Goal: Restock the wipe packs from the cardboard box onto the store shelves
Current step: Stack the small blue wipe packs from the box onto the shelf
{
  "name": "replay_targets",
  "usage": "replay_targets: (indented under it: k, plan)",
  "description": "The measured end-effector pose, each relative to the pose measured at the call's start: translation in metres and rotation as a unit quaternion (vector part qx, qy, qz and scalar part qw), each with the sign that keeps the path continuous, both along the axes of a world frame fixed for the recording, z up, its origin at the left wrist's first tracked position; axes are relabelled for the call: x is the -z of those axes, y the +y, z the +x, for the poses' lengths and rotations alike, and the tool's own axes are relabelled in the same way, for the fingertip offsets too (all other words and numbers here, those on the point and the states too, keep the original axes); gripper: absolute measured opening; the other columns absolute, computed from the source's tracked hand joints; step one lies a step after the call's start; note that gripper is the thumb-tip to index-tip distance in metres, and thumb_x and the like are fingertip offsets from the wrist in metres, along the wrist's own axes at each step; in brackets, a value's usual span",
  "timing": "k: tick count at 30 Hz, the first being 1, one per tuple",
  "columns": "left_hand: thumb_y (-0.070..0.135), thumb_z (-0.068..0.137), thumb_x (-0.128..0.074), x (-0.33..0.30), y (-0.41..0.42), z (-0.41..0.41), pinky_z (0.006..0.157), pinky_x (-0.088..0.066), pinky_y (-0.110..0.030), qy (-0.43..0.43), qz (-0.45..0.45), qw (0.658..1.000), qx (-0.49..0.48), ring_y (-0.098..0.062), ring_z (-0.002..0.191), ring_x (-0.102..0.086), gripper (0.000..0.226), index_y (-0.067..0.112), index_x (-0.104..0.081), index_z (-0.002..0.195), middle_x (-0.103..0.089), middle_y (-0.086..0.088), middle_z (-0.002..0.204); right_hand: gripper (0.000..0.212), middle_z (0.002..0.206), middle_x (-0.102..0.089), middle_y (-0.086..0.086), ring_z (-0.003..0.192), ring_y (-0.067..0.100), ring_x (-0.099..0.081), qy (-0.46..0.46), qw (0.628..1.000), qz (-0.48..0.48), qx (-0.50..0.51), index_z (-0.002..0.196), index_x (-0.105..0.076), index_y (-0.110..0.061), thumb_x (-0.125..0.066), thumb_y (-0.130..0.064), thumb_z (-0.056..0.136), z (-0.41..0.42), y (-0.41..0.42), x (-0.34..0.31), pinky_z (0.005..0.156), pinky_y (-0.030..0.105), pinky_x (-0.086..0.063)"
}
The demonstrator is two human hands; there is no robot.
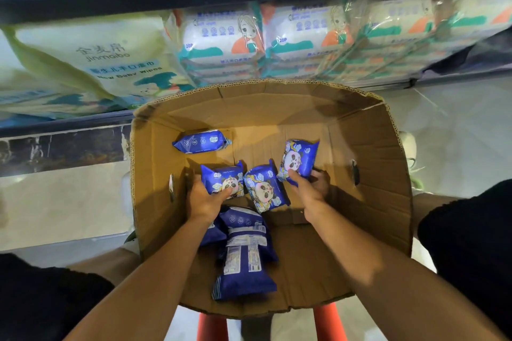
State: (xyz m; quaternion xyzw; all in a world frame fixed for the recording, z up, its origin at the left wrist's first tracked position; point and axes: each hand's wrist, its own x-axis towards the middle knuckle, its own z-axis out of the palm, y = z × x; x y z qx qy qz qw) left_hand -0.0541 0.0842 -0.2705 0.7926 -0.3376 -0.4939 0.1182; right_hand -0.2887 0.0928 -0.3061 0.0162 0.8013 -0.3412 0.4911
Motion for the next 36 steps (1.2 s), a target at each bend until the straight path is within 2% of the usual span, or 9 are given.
replay_targets:
  k: [3,9,14,19,24,26,29,33,36]
  plan:
    - [0.017,0.073,-0.088,-0.012,-0.002,0.007,0.079,-0.050,-0.030,-0.006,-0.009,0.999,0.049,-0.021,0.089,-0.065,0.055,0.008,-0.053,0.115,-0.067,-0.004,0.101,0.051,0.109,-0.068,0.014,0.095,0.032,-0.068,-0.005,0.998,-0.020,-0.053,0.124,-0.059,-0.005,-0.078,0.006,0.078,-0.011,0.001,-0.018,0.066,0.035,-0.063]
    - [0.022,0.074,-0.087,-0.072,-0.019,0.017,0.079,-0.043,-0.022,-0.013,-0.058,0.992,0.108,-0.018,0.095,-0.064,0.052,0.016,-0.055,0.114,-0.065,0.005,0.096,0.057,0.105,-0.072,0.008,0.098,0.031,-0.070,0.052,0.965,-0.057,-0.250,0.125,-0.063,-0.006,-0.085,-0.004,0.073,-0.029,0.007,-0.070,0.093,0.053,-0.055]
    - [0.024,0.070,-0.090,-0.145,-0.042,0.018,0.090,-0.053,-0.040,-0.002,-0.130,0.986,0.103,-0.025,0.101,-0.066,0.053,0.020,-0.054,0.107,-0.069,-0.002,0.107,0.041,0.095,-0.069,0.000,0.087,0.018,-0.064,0.096,0.912,-0.141,-0.372,0.118,-0.065,-0.012,-0.080,-0.006,0.081,-0.033,-0.011,-0.157,0.082,0.029,-0.052]
    - [0.025,0.068,-0.092,-0.234,-0.059,0.014,0.088,-0.056,-0.040,0.028,-0.234,0.965,0.115,-0.019,0.097,-0.067,0.057,0.022,-0.054,0.111,-0.069,-0.002,0.109,0.046,0.107,-0.071,0.005,0.097,0.023,-0.068,0.149,0.867,-0.226,-0.418,0.124,-0.062,-0.009,-0.080,-0.012,0.082,-0.041,-0.032,-0.241,0.087,0.033,-0.053]
    - [0.018,0.073,-0.088,-0.328,-0.063,0.006,0.088,-0.057,-0.040,0.067,-0.332,0.935,0.104,-0.016,0.096,-0.069,0.052,0.021,-0.055,0.112,-0.072,0.002,0.104,0.039,0.106,-0.070,-0.003,0.086,-0.006,-0.066,0.171,0.814,-0.310,-0.460,0.118,-0.059,-0.020,-0.077,-0.011,0.085,-0.062,-0.050,-0.345,0.079,0.013,-0.051]
    - [0.017,0.075,-0.087,-0.365,-0.064,0.003,0.084,-0.058,-0.031,0.080,-0.370,0.920,0.099,-0.006,0.091,-0.069,0.052,0.020,-0.055,0.116,-0.071,0.006,0.102,0.042,0.109,-0.068,-0.006,0.090,-0.006,-0.064,0.201,0.796,-0.344,-0.456,0.122,-0.057,-0.020,-0.078,-0.016,0.086,-0.071,-0.055,-0.387,0.084,0.015,-0.051]
    - [0.010,0.078,-0.084,-0.420,-0.067,-0.004,0.071,-0.053,-0.014,0.097,-0.427,0.894,0.090,0.009,0.075,-0.066,0.046,0.016,-0.054,0.112,-0.070,0.007,0.096,0.042,0.097,-0.064,-0.015,0.078,-0.015,-0.060,0.232,0.765,-0.400,-0.448,0.122,-0.055,-0.028,-0.076,-0.016,0.087,-0.083,-0.059,-0.451,0.075,0.013,-0.046]
    - [0.006,0.078,-0.082,-0.490,-0.076,-0.016,0.072,-0.053,-0.015,0.116,-0.498,0.855,0.093,-0.001,0.080,-0.069,0.042,0.013,-0.056,0.110,-0.073,0.002,0.098,0.041,0.113,-0.067,-0.009,0.095,-0.005,-0.064,0.254,0.728,-0.458,-0.443,0.125,-0.056,-0.027,-0.074,-0.018,0.089,-0.096,-0.066,-0.530,0.082,0.016,-0.050]
    - [0.003,0.079,-0.081,-0.539,-0.081,-0.027,0.072,-0.052,-0.014,0.130,-0.544,0.824,0.087,-0.001,0.080,-0.068,0.043,0.009,-0.055,0.114,-0.073,-0.002,0.099,0.041,0.112,-0.063,-0.017,0.096,-0.024,-0.055,0.290,0.692,-0.507,-0.424,0.123,-0.057,-0.023,-0.074,-0.010,0.088,-0.099,-0.070,-0.587,0.085,0.002,-0.041]
